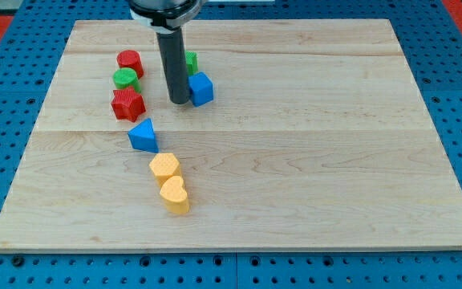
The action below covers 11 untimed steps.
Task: Separate the yellow hexagon from the yellow star
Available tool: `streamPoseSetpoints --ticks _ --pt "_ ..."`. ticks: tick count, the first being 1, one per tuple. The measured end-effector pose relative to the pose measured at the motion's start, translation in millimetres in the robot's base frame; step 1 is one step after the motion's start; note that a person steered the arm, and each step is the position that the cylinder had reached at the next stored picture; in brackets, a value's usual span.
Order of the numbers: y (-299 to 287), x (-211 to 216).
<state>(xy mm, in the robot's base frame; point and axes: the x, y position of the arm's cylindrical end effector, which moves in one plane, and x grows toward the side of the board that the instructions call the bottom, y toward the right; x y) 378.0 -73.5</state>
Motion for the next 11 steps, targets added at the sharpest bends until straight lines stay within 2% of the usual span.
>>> streamPoseSetpoints --ticks 2,5,6,8,9,11 --pt "23.8 7.2" --pt "19.9 132.1" --pt "-28.5 137.9" --pt "-58.6 119.4" --pt "-96.2 119.2" --pt "-99.8 72.3"
